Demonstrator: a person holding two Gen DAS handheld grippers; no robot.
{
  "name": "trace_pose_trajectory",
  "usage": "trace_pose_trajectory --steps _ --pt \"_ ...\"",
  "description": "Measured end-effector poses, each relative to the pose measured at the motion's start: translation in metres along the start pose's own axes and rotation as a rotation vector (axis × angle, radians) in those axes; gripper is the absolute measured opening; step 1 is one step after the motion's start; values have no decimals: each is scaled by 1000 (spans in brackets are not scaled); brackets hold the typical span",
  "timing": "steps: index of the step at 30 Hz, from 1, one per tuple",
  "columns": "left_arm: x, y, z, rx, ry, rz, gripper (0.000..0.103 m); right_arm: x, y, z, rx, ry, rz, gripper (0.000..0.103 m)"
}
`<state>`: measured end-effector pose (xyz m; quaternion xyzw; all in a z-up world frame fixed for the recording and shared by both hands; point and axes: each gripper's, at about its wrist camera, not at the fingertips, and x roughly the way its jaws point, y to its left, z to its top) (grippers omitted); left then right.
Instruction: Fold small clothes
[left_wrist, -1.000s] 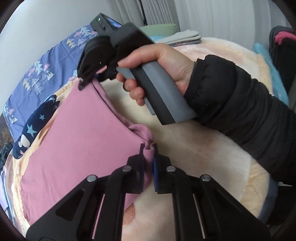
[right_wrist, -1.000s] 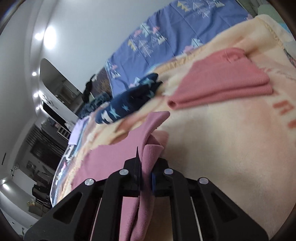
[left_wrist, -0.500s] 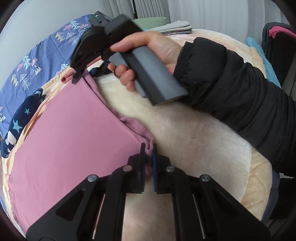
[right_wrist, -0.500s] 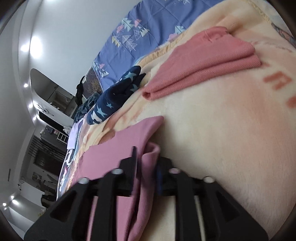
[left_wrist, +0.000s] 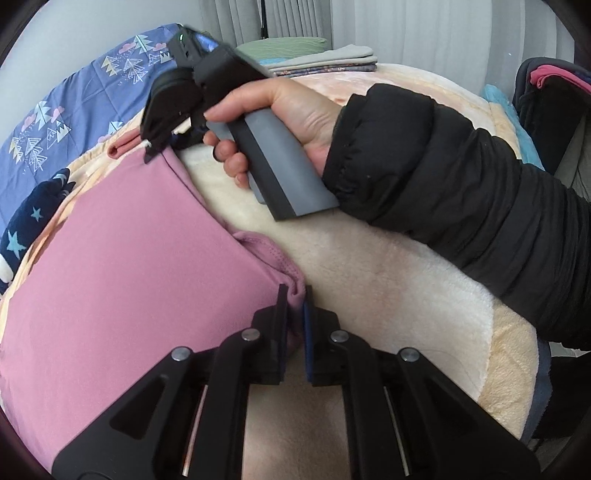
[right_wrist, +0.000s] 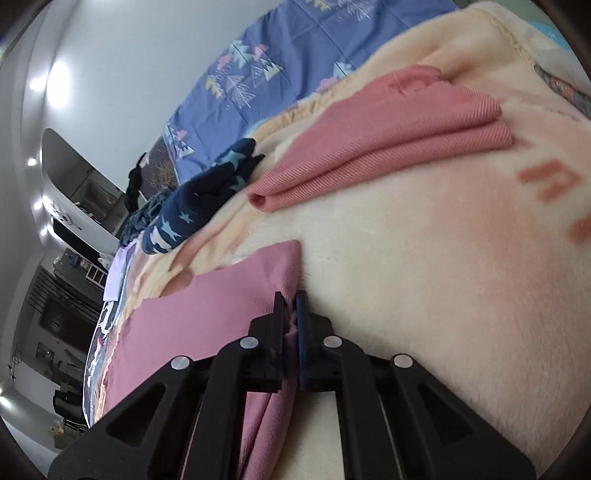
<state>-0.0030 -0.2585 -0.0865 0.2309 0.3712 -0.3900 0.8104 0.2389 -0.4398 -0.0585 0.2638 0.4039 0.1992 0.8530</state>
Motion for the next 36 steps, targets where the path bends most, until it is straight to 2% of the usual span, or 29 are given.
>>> trace_pose_trajectory --steps 2,5,7,8,10,12,13,15,17,19,20,21,23,26,28,29,33,36 --pt "-1 1 -1 -12 -10 0 7 -6 -1 -2 9 -20 16 14" --pt "-10 3 -4 -36 -39 7 12 -26 -2 -4 75 -96 26 17" --pt "-25 9 -7 -82 -68 -16 21 -47 2 -11 76 -136 42 19" --pt "-32 13 -9 -105 -78 -26 33 -56 9 -17 53 -134 76 19" --pt "-52 23 -15 -156 -116 -58 37 -72 26 -34 -22 -101 148 19" --pt "-73 38 -25 -211 -147 -71 43 -81 50 -61 -146 -46 158 19" --pt "-85 49 -34 -246 -159 -45 46 -80 58 -74 -198 -15 138 20" --pt "-101 66 -51 -301 -171 21 49 -65 64 -98 -283 69 -22 18" --pt "-121 90 -78 -392 -177 110 50 -63 64 -100 -263 78 -108 5" --pt "-143 114 -107 -489 -183 187 50 -73 81 -97 -292 28 -263 12" --pt "-160 130 -127 -553 -199 241 50 -82 100 -100 -348 -36 -381 12" --pt "-173 140 -143 -603 -215 286 50 -90 118 -103 -397 -71 -390 12" --pt "-203 163 -180 -712 -244 394 50 -100 160 -115 -488 -80 -254 15" --pt "-236 188 -227 -847 -270 500 50 -95 228 -155 -698 -69 -146 26" --pt "-254 194 -251 -900 -295 522 49 -78 269 -189 -853 -26 -77 29" --pt "-258 196 -256 -909 -303 527 49 -65 292 -217 -961 4 -34 32" --pt "-265 199 -282 -930 -305 530 49 -25 341 -281 -1182 49 -22 35" --pt "-266 204 -298 -954 -318 523 49 6 369 -308 -1300 89 -33 44"
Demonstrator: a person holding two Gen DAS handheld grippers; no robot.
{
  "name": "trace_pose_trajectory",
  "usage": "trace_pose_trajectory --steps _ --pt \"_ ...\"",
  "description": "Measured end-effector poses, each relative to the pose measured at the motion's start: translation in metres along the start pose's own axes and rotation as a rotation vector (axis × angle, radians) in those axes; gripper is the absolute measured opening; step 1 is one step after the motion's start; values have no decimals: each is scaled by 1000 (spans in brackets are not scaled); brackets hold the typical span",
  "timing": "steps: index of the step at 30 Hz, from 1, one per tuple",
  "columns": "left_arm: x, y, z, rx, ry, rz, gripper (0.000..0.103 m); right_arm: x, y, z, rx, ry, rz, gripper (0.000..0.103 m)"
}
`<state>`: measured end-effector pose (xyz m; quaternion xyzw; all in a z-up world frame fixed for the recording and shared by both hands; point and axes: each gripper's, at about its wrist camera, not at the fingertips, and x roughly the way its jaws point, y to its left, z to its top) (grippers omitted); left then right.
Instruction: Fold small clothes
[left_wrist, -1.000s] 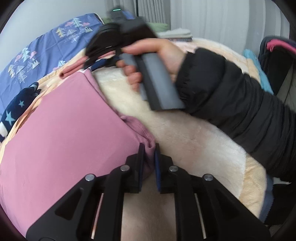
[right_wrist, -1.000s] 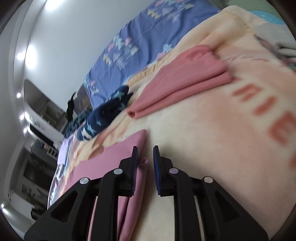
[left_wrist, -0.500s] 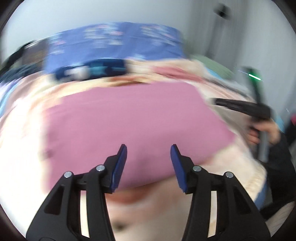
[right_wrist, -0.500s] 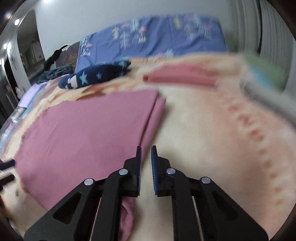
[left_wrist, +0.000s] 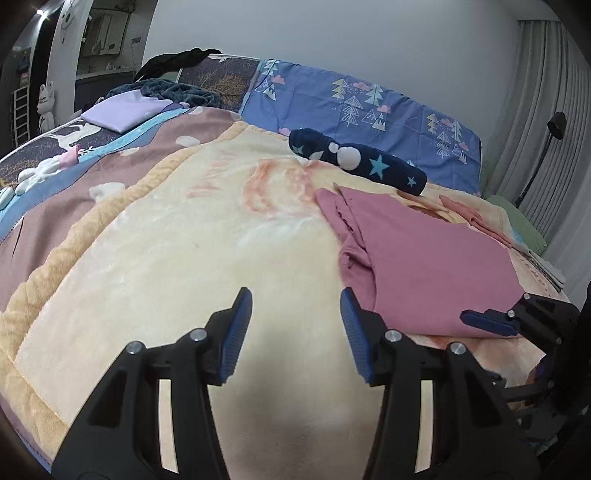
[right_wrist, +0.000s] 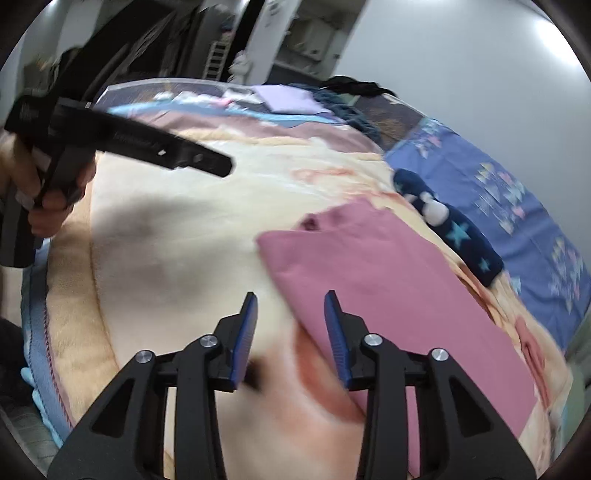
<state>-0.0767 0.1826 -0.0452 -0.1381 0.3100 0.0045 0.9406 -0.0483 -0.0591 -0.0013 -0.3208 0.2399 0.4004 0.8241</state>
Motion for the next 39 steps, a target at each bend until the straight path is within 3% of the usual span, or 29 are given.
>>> trace_pose_trajectory --steps 8,12,13,14,16,18,21,26,29,31,32,33,34,36,37,39 --pt "1 36 1 -59 -23 -25 50 67 19 31 -49 130 -142 45" --pt "10 44 7 -74 -22 -46 50 84 26 41 -61 144 -185 45" --pt "12 45 8 -75 -24 -51 50 88 28 43 -72 140 -205 41" --pt "13 45 10 -77 -27 -60 50 89 33 44 -83 136 -214 1" --pt "14 45 15 -76 -28 -75 50 85 33 49 -66 117 -204 3" --pt "18 45 23 -65 -15 -96 51 60 36 54 -82 37 -229 3" --pt "38 47 45 -70 32 -148 54 58 28 52 -64 56 -200 3" --pt "122 26 83 -125 253 -373 54 68 33 46 -80 74 -216 4" --pt "182 6 94 -162 367 -434 54 66 32 46 -68 72 -218 4" --pt "210 -5 100 -134 372 -396 45 65 30 47 -54 73 -212 4" --pt "228 -9 103 -128 376 -373 21 65 31 47 -56 74 -214 4" --pt "241 -8 106 -153 379 -364 5 66 31 47 -59 73 -217 4" --pt "252 -2 111 -240 379 -398 4 66 31 48 -60 70 -219 4" --pt "247 5 121 -315 312 -473 4 61 31 51 -50 51 -217 4" --pt "241 5 124 -303 266 -490 4 58 29 52 -38 40 -214 4" --pt "234 7 122 -251 203 -448 4 61 28 51 -24 53 -188 4"
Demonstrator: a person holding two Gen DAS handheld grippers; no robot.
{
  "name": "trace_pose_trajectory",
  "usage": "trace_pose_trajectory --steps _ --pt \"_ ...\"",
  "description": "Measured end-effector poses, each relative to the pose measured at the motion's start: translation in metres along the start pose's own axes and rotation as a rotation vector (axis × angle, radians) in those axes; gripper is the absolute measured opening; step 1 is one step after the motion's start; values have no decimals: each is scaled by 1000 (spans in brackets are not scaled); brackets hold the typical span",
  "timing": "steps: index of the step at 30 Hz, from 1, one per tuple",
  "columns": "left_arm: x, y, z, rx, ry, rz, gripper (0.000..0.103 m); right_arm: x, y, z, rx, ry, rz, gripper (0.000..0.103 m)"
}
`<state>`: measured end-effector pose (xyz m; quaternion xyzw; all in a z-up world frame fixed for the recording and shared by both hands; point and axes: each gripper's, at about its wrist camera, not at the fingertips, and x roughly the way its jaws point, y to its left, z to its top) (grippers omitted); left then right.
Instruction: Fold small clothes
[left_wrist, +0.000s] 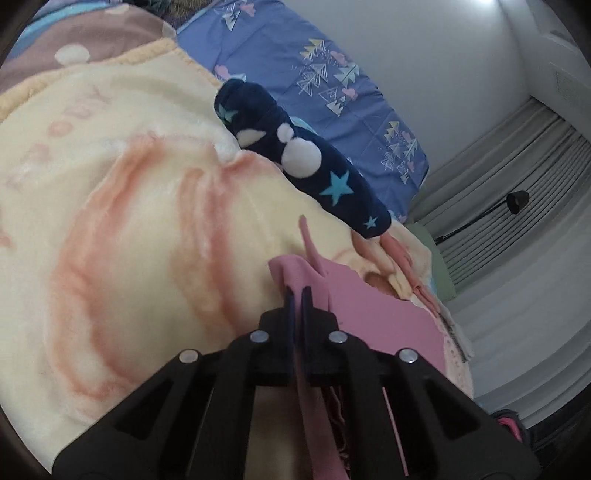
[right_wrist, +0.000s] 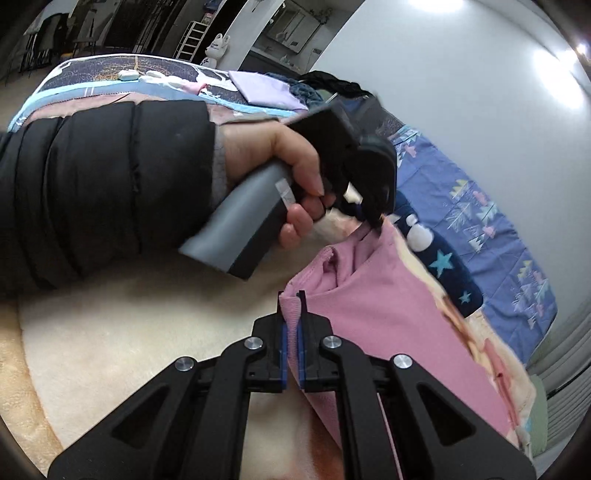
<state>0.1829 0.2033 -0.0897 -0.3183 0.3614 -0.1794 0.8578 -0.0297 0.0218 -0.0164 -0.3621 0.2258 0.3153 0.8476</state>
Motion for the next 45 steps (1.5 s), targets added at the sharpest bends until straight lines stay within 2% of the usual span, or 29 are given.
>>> trace_pose_trajectory --steps 1,2,4,6,8,14,17,19,20,21,23,25,26,29,34,35,36,37,39,41,43,45 --pt "2 8 -2 -1 2 41 4 8 4 -4 -10 29 21 4" --pt "10 23 -6 -47 33 65 4 13 9 -7 -24 52 29 4" --pt "11 36 -8 -120 36 -1 3 17 19 -11 -62 67 9 4" --pt "4 27 -5 -79 2 -16 3 14 21 -9 -69 55 -4 4" --pt "6 21 -2 -53 -10 0 3 15 17 -10 -45 57 16 4" --pt "4 26 12 -66 -72 61 0 15 23 -11 -51 60 4 4" --pt "-9 38 11 -120 -87 37 0 16 20 -12 -42 59 10 4" --pt "-14 42 8 -145 -51 6 9 16 19 -12 -39 57 9 5" --pt "-17 41 4 -145 -16 -32 37 16 16 -12 -38 53 7 6" --pt "-19 37 1 -123 16 -65 56 15 16 -12 -38 48 6 6" --pt "-23 23 -6 -51 43 -106 58 10 16 -11 -45 30 5 13" --pt "-15 10 -14 -13 113 -176 61 2 16 -11 -50 7 -1 19" --pt "-8 4 -17 6 145 -179 62 -1 15 -11 -49 2 -6 24" --pt "12 -6 -23 63 198 -88 62 -8 12 -13 -38 8 -11 33" --pt "30 -9 -5 7 237 -77 62 20 18 -11 -75 107 -41 37" --pt "33 -9 -2 -3 236 -74 61 25 19 -8 -75 99 -48 35" --pt "33 -8 -1 -12 230 -73 59 29 18 -4 -69 95 -51 30" --pt "30 -6 -1 -24 215 -77 58 32 16 -1 -52 97 -39 4" --pt "19 0 -3 -36 174 -87 51 28 13 1 -25 83 -40 3" --pt "2 8 -5 -44 121 -79 51 15 10 -1 -15 30 -49 4" --pt "-10 18 0 -58 80 -34 51 7 7 -4 0 11 -45 4" --pt "-18 31 3 -104 59 -48 52 2 2 -6 20 -4 -40 4"
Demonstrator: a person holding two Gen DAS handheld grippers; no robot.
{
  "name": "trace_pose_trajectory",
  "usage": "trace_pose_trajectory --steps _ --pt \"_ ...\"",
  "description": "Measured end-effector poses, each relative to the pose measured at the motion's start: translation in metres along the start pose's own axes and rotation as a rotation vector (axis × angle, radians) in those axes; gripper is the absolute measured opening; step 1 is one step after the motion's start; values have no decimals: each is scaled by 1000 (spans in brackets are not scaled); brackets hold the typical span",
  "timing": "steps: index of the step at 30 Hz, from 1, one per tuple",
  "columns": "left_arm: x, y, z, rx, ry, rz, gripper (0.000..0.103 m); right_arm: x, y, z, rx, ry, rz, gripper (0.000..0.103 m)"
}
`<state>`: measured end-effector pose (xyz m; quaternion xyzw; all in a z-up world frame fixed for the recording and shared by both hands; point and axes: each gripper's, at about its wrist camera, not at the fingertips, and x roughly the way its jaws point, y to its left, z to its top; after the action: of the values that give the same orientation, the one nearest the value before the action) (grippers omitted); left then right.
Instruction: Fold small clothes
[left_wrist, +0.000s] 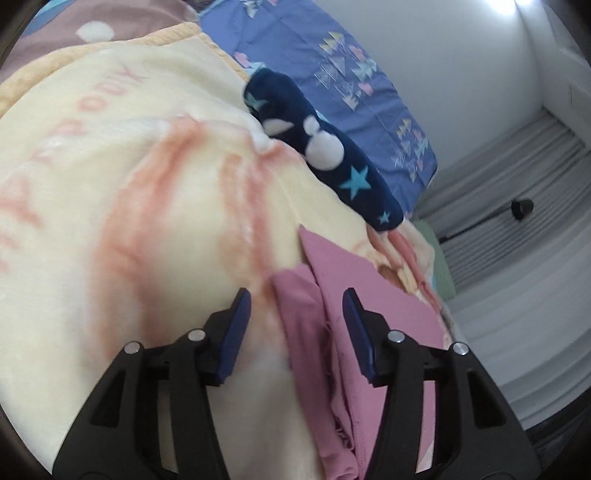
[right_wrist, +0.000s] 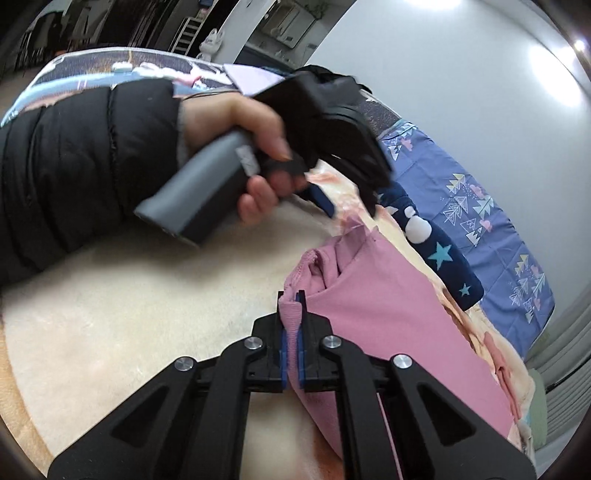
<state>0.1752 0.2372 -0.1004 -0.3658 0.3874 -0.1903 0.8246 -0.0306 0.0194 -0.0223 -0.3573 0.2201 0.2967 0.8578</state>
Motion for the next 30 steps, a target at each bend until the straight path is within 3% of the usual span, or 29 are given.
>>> trace_pose_trajectory --steps 7,14,23,25,27,30 --pt "16 -8 -9 37 107 -100 64 -7 -19 2 76 -46 11 4" --pt "20 -8 -11 14 131 -128 64 -19 -48 5 255 -96 51 4" --pt "29 -16 -12 44 111 -83 75 -20 -51 7 294 -91 93 4" --pt "29 -15 -12 30 81 -78 70 -19 -52 9 292 -84 98 4" --pt "33 -16 -11 43 72 -78 9 -15 -47 9 264 -61 105 4" --pt "37 -12 -11 29 66 -56 7 -6 -30 8 182 -10 104 5"
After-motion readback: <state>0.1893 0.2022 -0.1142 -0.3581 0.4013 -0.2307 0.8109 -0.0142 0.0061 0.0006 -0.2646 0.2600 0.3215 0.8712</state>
